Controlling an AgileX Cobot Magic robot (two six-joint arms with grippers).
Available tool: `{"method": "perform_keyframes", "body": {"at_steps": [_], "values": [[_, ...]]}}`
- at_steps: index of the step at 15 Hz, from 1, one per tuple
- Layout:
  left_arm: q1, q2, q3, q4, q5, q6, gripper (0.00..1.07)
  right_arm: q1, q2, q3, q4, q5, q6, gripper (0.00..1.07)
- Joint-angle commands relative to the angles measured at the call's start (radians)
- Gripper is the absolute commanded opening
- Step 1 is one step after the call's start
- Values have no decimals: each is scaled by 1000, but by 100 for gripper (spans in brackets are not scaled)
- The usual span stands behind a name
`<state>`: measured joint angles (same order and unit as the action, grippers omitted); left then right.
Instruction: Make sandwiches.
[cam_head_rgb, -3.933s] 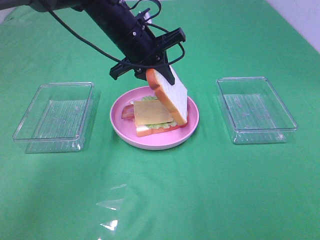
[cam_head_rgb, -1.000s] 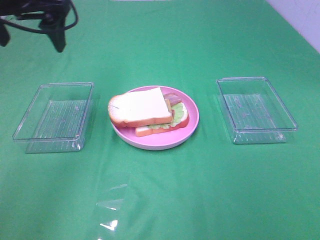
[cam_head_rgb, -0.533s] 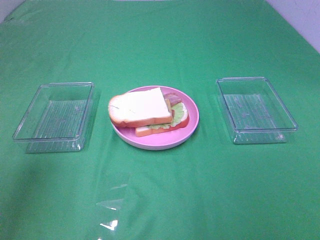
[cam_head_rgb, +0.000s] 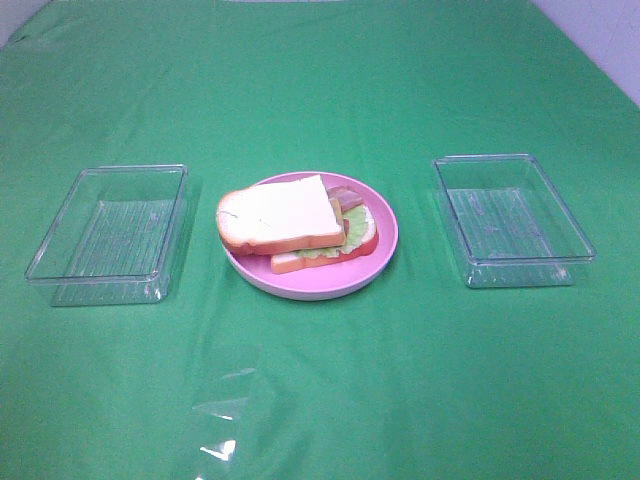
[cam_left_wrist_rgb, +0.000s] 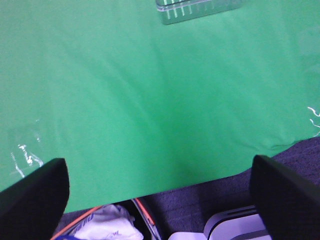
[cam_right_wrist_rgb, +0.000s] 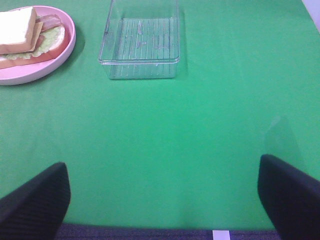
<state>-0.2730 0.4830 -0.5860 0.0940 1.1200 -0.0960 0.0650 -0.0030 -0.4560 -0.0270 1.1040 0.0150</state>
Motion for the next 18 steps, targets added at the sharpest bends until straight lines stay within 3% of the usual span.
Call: {"method": "perform_keyframes", "body": {"at_steps": [1,2,3,9,15,18], "values": [[3,-137,66,-94,-46,139,90,-5,-25,4,1,-6,-9,97],[3,-185,66,-116,-46,199,90,-5,-25,4,1,-6,-9,97],[3,-220,66,-133,-45,222,90,-5,-25,4,1,-6,-9,97],[11,-263,66,-135,-45,223,90,-5,-25,4,1,-6,-9,97],[260,-511,66,-138,-47,221,90,-5,-25,4,1,-6,-9,97],[263,-509,66,-141,-45,222,90,-5,-23,4,1,-6,-9,97]]}}
